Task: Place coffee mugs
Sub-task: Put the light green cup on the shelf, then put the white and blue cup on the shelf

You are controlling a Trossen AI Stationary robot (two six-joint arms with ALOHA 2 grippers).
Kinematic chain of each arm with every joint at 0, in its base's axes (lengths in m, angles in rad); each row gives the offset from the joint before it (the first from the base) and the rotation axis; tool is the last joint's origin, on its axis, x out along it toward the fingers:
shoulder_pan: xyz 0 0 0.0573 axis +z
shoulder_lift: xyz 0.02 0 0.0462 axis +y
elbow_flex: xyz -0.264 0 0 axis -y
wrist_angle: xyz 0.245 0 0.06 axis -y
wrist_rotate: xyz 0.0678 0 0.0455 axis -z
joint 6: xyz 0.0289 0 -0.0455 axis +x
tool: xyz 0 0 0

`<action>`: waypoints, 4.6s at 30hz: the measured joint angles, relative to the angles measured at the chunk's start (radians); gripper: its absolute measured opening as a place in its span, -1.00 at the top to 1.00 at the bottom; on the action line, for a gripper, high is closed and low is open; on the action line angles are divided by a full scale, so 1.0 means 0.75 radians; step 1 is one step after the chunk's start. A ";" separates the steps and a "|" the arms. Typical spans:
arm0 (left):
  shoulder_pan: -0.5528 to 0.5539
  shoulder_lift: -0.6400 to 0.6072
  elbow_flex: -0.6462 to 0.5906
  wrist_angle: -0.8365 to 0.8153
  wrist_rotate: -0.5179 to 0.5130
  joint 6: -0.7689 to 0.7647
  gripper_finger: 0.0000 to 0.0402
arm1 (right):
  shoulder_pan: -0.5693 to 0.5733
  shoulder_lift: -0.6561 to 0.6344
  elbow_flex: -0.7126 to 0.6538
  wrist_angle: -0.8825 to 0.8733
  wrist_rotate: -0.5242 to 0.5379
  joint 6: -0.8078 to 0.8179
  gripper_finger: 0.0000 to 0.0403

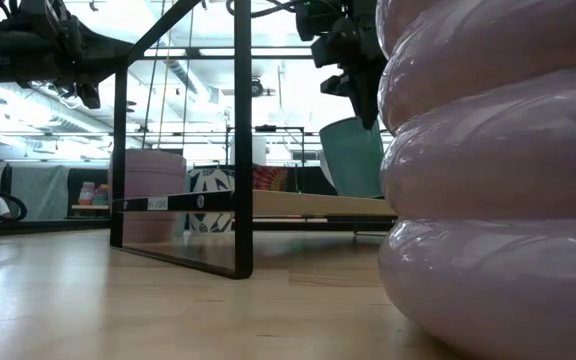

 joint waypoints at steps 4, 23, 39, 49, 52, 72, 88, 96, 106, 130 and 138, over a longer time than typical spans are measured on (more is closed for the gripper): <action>0.000 0.000 0.000 0.000 0.000 0.000 0.95 | -0.006 0.000 0.000 -0.002 -0.016 0.017 0.79; 0.000 0.000 0.000 0.000 0.000 0.000 0.95 | -0.015 0.001 0.000 -0.017 -0.014 0.024 0.72; 0.001 0.000 0.000 0.000 0.001 0.000 0.95 | -0.017 0.001 0.000 -0.043 0.056 0.020 0.45; 0.000 0.001 0.000 0.017 0.000 0.032 0.95 | -0.014 0.001 0.000 -0.102 0.102 0.032 0.45; 0.000 0.001 0.000 0.055 0.000 0.032 0.95 | -0.008 0.001 0.000 -0.114 0.160 0.057 0.45; 0.000 0.000 0.000 0.063 -0.024 -0.149 0.95 | -0.035 -0.003 0.106 -0.122 0.151 0.259 0.22; 0.000 0.001 0.000 0.061 -0.045 -0.092 0.95 | 0.074 -0.003 0.106 -0.137 0.359 0.259 -0.06; 0.000 0.001 -0.001 0.061 -0.045 -0.037 0.95 | 0.106 -0.054 0.106 -0.113 0.364 0.257 -0.02; 0.000 0.001 0.000 0.062 -0.058 -0.013 0.95 | 0.109 -0.131 0.106 0.150 0.355 0.294 -0.10; -0.001 0.000 0.000 -0.008 0.072 -0.170 0.44 | 0.215 -0.082 0.048 0.703 0.221 0.606 -0.10; 0.021 0.012 0.113 -0.248 0.030 -0.366 0.44 | 0.228 -0.085 -0.005 0.795 0.322 0.564 -0.10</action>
